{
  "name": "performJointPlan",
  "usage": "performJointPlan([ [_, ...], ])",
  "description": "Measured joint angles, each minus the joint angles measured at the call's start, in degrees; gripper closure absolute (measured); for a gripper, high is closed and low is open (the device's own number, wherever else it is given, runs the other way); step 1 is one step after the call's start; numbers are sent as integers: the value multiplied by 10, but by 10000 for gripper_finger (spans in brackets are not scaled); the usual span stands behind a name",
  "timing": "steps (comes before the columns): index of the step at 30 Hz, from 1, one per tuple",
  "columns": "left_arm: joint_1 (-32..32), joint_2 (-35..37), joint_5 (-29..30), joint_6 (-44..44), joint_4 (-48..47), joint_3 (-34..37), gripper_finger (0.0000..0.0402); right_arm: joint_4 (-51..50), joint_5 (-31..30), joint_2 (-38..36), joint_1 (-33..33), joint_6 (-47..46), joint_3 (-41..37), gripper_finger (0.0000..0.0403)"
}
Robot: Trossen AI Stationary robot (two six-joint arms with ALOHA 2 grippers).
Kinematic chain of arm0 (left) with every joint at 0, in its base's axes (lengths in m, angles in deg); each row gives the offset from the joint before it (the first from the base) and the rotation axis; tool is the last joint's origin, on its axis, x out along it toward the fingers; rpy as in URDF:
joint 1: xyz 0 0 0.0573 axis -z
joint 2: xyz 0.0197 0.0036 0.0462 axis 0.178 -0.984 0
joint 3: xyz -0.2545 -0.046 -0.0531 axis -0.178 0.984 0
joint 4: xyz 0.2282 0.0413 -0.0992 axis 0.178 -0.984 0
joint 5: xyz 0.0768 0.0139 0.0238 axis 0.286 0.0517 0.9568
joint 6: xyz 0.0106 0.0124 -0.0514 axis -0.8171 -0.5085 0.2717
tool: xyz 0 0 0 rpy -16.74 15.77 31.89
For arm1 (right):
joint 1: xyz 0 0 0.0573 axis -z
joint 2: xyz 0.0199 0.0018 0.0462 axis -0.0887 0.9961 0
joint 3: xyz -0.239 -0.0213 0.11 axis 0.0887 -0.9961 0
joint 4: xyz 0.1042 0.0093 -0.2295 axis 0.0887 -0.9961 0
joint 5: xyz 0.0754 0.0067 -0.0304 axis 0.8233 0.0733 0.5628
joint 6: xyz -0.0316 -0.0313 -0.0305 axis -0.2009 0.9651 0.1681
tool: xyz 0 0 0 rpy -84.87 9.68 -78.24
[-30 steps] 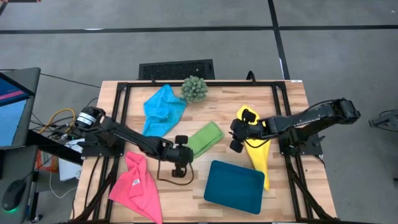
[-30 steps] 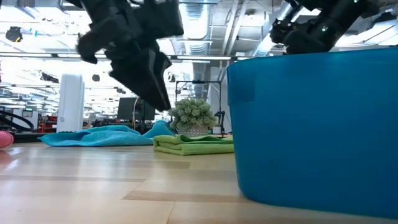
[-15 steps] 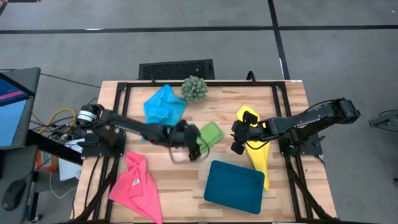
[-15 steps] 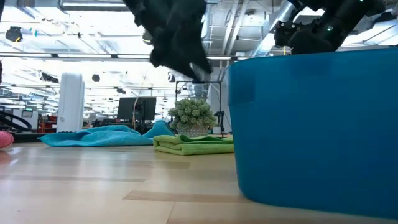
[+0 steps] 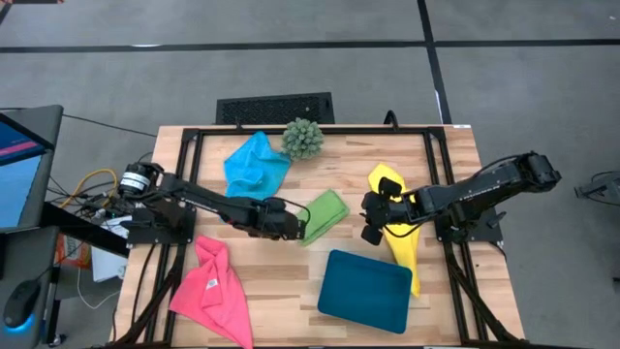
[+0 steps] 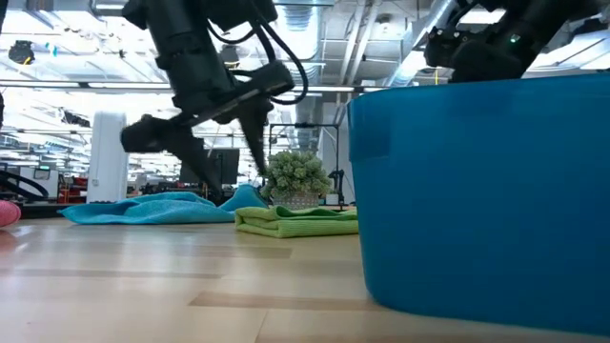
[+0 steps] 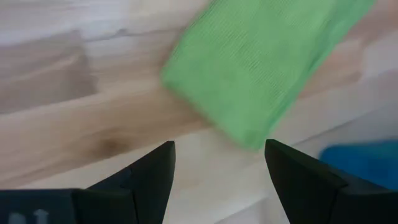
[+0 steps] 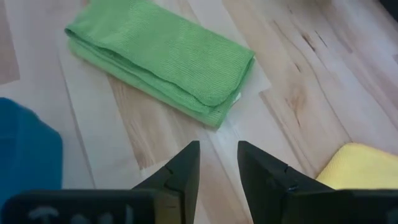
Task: Fold microfiber towels
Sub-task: Put the folded green microfiber cloth into the blue bin
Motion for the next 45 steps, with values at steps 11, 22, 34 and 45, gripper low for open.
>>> performJointPlan([
  [11,9,-25,46,146,100,39,160,-1,-21,0,-54,0,0,269],
  [22,30,-98,27,266,174,36,159,1,-77,0,-86,-4,0,269],
  [34,13,-112,20,260,191,36,238,-2,-76,0,-101,-16,0,269],
  [45,-6,-117,28,115,206,38,392,-3,-105,0,-124,-40,0,269],
])
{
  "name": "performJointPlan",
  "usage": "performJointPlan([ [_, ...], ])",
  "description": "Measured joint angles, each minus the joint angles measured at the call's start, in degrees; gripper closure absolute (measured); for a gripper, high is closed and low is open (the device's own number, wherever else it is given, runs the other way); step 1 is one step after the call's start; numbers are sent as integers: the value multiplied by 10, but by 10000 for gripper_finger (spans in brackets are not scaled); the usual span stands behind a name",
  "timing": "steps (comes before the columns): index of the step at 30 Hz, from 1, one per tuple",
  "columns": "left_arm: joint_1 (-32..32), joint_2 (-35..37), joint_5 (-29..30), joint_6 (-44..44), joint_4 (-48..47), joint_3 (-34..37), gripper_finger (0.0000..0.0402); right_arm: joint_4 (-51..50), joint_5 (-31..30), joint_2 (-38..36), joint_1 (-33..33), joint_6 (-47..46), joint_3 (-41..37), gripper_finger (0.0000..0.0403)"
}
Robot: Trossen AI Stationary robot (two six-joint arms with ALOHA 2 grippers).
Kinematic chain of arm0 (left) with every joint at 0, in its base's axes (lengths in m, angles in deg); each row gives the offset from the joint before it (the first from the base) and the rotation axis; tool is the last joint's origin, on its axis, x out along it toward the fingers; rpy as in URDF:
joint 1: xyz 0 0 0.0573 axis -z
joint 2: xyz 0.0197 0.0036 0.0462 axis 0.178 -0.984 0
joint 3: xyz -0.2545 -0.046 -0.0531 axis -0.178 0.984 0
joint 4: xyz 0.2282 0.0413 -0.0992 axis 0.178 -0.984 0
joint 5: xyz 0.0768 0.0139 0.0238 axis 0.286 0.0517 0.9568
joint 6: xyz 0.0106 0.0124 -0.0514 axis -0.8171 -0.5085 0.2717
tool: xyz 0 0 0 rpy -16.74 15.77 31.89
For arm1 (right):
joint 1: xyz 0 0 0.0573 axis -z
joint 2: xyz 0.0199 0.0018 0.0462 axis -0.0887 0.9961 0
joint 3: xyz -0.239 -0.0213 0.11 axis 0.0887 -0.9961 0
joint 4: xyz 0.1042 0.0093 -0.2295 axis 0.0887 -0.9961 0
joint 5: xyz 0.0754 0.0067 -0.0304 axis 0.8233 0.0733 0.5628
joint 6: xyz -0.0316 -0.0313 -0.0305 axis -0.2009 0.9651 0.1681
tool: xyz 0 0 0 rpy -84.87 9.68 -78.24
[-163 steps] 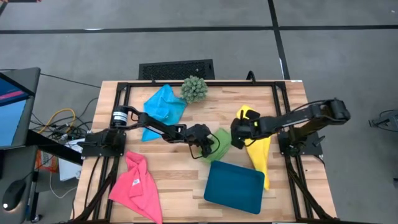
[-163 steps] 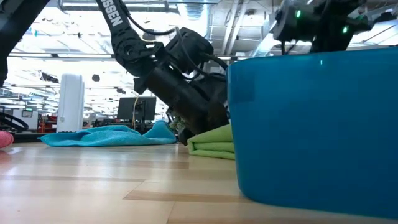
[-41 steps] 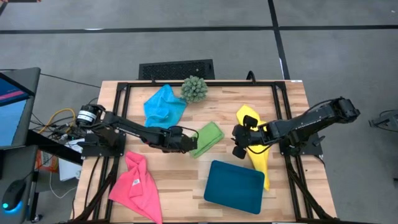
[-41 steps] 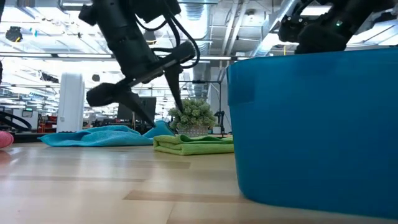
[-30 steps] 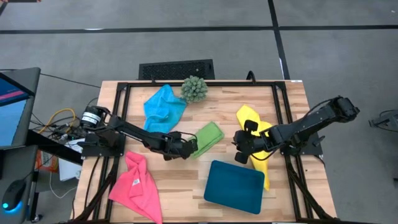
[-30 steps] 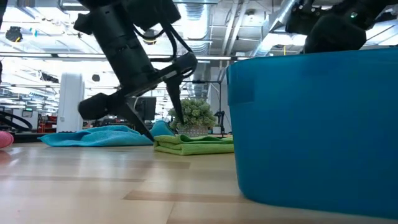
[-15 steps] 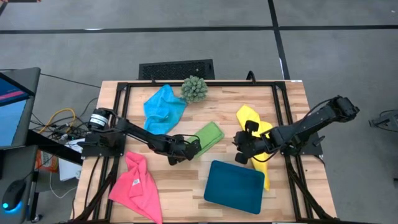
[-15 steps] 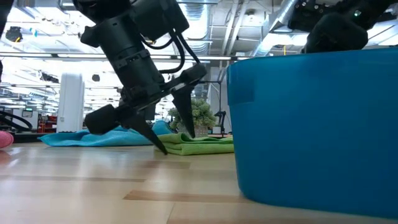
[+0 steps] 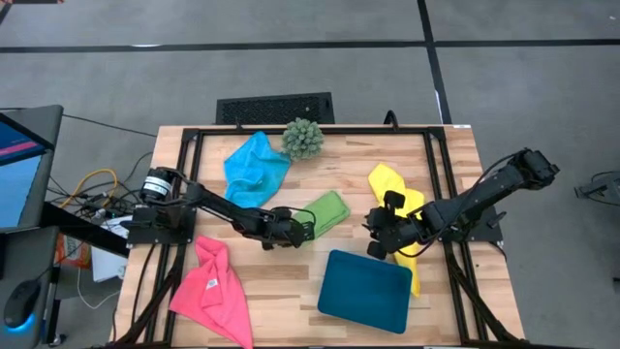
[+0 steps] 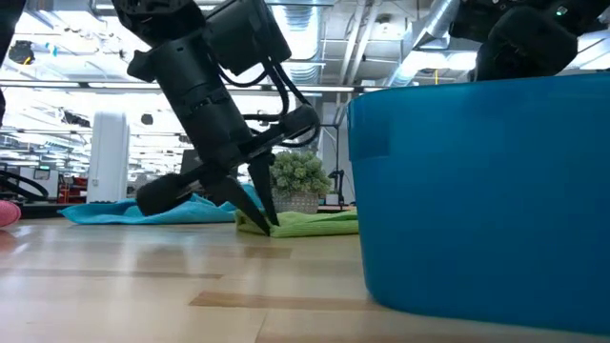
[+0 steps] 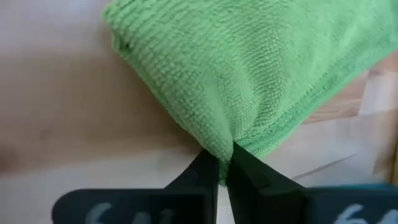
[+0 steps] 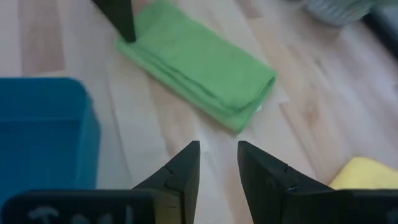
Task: Fold microfiber towels
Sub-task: Put the folded green microfiber cloth into the blue bin
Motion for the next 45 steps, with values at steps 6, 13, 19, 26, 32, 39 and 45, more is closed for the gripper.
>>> performJointPlan([
  [6,-24,-5,31,-89,56,1,399,-1,-35,0,7,-5,0,269],
  [13,-50,-5,28,-150,102,-9,401,-20,-32,0,25,-1,0,269],
  [19,-74,-3,1,-224,105,-44,401,-43,-31,0,45,4,0,269],
  [26,-91,-2,-38,-286,104,-79,401,-48,-29,-4,59,9,0,269],
  [32,-91,-2,-48,-315,102,-102,401,-62,-29,-36,58,4,1,269],
  [39,-91,-1,-50,-331,99,-120,401,-83,-29,-115,52,2,0,269],
  [45,-91,-1,-53,-348,98,-141,401,-90,-31,-186,53,11,1,269],
])
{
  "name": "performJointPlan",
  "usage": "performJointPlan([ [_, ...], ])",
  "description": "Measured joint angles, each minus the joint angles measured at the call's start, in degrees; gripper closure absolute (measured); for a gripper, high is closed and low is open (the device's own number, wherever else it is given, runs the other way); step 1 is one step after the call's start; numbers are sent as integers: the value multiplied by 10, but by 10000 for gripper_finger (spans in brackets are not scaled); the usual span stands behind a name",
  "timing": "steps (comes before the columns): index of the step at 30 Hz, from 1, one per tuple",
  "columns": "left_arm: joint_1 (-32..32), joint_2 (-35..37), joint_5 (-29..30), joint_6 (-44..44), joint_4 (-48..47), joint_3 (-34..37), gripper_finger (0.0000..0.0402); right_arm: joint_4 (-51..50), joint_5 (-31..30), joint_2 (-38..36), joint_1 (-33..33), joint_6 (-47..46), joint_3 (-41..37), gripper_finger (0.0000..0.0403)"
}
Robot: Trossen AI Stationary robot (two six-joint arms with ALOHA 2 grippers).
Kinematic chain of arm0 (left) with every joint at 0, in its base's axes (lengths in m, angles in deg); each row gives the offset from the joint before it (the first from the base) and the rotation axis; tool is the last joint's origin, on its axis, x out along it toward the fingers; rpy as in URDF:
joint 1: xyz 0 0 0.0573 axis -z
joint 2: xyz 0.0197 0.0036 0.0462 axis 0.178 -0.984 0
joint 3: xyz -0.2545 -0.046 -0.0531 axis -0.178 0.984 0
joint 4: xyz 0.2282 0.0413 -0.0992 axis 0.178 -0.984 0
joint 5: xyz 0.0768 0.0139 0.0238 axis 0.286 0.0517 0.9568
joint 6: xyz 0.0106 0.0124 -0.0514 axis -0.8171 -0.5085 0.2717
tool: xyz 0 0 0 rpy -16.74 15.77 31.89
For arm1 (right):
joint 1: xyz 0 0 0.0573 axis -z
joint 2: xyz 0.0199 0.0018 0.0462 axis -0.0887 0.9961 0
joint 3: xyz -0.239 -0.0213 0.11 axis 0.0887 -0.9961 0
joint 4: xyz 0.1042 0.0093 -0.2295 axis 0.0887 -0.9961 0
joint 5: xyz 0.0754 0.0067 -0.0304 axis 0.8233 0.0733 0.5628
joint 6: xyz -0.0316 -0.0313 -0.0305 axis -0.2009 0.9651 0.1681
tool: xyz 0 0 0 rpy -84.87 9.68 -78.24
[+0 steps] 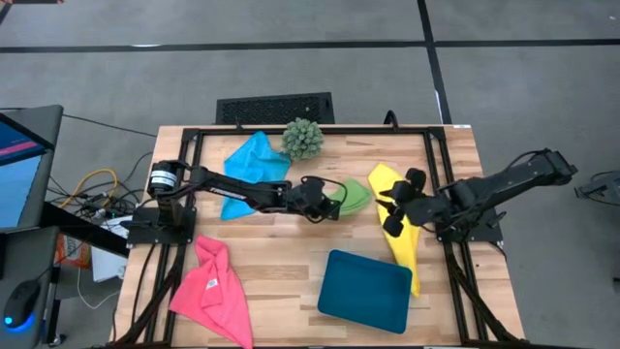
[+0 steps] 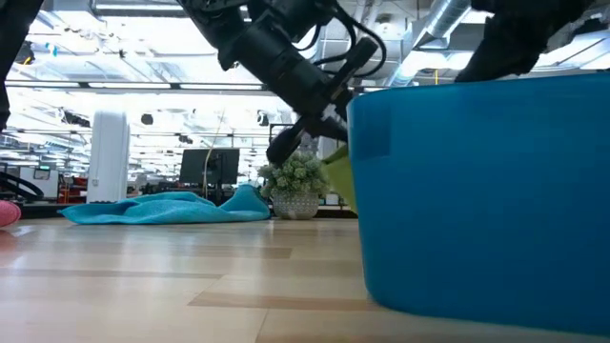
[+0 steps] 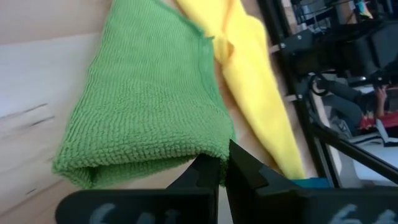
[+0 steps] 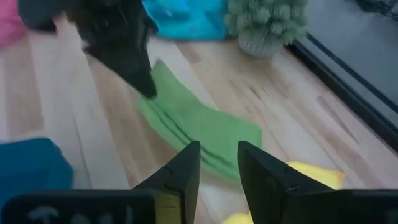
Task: Fold microfiber towels
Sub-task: Put the folded green microfiber cloth into the blue bin
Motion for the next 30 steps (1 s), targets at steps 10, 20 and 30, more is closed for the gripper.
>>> performJointPlan([
  [10,0,0,-23,-8,0,-35,401,-39,-7,-91,0,15,-1,269],
  [20,19,1,-43,-2,4,-65,401,-45,-14,-138,0,15,-1,269],
  [30,39,1,-43,24,8,-105,401,-54,-14,-147,0,16,-1,269],
])
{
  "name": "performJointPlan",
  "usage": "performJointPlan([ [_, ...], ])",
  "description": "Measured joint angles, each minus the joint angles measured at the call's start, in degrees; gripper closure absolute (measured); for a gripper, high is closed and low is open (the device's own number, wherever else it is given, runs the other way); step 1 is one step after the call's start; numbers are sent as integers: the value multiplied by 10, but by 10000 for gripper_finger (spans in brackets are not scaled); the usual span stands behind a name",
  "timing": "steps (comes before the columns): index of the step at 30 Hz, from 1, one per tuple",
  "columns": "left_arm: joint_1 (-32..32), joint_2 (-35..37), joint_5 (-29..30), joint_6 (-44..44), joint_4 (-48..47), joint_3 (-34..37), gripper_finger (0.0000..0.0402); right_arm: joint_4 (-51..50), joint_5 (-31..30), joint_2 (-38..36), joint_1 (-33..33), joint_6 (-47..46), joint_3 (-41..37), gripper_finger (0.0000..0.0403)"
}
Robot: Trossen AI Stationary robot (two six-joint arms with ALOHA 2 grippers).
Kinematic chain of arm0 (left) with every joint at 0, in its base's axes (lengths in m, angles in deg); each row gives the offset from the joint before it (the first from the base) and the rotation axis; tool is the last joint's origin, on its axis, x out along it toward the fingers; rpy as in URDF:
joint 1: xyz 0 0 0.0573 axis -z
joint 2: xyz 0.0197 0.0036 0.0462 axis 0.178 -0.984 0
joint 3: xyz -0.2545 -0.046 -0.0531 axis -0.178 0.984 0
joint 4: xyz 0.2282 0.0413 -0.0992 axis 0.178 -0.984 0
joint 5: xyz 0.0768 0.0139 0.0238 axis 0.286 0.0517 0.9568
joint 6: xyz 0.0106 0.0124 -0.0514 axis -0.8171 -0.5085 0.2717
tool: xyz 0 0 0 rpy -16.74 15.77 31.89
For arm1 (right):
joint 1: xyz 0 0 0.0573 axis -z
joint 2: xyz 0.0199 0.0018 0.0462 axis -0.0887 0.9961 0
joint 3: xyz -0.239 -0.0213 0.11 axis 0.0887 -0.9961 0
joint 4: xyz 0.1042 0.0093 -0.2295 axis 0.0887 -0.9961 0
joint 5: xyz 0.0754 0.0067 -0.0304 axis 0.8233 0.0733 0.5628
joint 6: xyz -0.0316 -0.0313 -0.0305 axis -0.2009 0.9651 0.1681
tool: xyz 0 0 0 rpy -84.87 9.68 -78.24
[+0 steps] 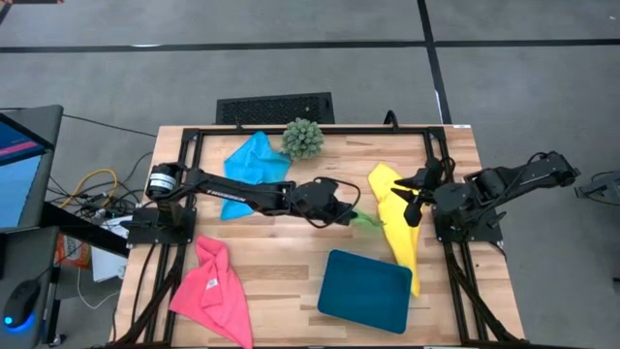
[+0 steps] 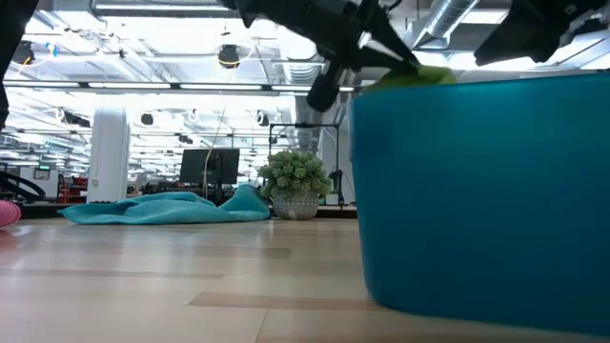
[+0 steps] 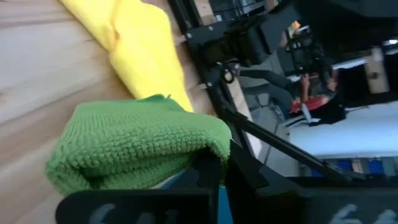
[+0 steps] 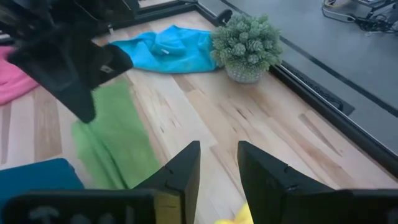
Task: Fold microfiber towels
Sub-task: Put the folded green microfiber cloth into the blue bin
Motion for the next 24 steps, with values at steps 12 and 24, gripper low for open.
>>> performJointPlan([
  [12,31,0,4,28,26,-12,401,-1,0,-1,0,-5,0,269],
  [24,73,0,-7,45,63,-12,401,-1,0,-1,0,-6,0,269],
])
